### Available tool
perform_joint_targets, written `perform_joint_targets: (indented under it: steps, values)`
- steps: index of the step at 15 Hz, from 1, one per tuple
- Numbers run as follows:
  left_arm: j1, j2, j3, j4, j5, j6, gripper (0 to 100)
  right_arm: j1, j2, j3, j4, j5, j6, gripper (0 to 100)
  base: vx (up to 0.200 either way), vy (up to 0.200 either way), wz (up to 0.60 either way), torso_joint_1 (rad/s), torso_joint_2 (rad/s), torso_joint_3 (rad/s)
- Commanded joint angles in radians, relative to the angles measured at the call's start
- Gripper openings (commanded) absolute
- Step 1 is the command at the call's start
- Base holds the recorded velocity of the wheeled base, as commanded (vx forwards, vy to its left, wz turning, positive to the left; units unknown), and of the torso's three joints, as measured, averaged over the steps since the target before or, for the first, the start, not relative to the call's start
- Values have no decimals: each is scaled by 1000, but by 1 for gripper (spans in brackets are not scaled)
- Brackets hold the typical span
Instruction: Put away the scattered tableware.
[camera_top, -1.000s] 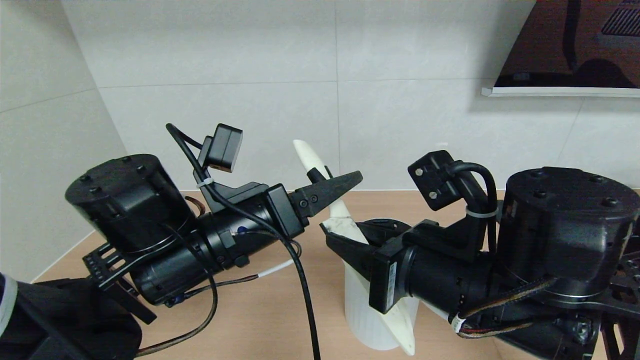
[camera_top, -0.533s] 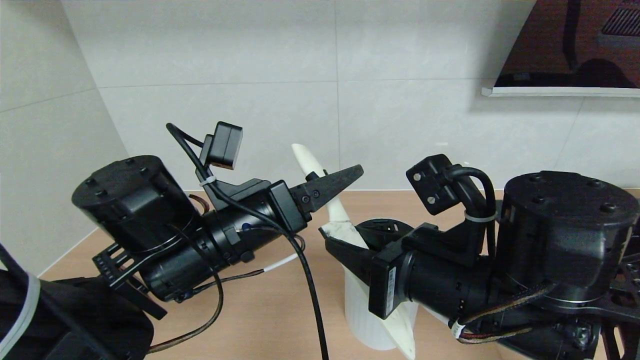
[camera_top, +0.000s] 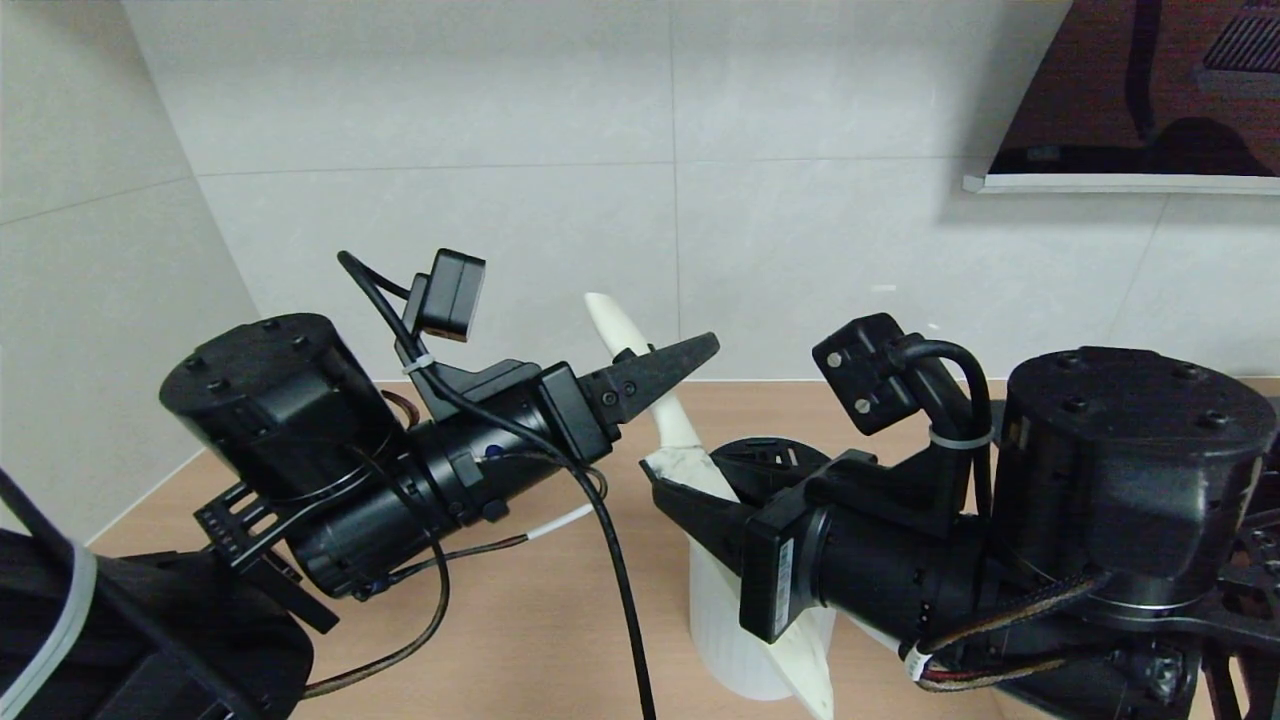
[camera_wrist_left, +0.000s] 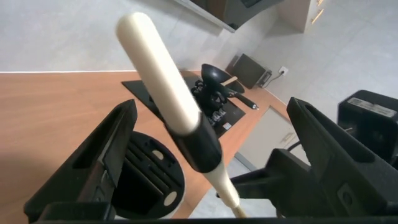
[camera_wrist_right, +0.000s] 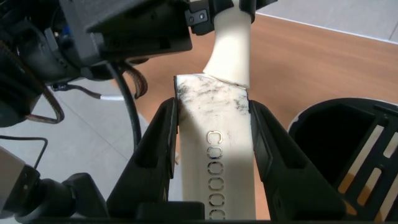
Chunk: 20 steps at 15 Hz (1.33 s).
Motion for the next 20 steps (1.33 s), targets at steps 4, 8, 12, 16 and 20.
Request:
perform_joint_targets:
  steps: [4, 8, 12, 16, 20]
  values:
    - [2, 11, 0, -2, 1, 0, 100, 2, -1, 1, -2, 0, 0, 0, 0, 0, 0, 0, 0, 0]
    - [2, 8, 0, -2, 4, 3, 0, 2, 0, 2, -1, 0, -2, 0, 0, 0, 0, 0, 0, 0]
    - [0, 7, 0, -2, 4, 3, 0, 2, -1, 1, -2, -1, 0, 0, 0, 0, 0, 0, 0, 0]
    - [0, 4, 0, -2, 4, 3, 0, -1, -11, 2, -2, -1, -2, 0, 0, 0, 0, 0, 0, 0]
    - [0, 1, 0, 15, 7, 54, 0, -41, -24, 1, 7, -1, -3, 100, 0, 0, 0, 0, 0, 0]
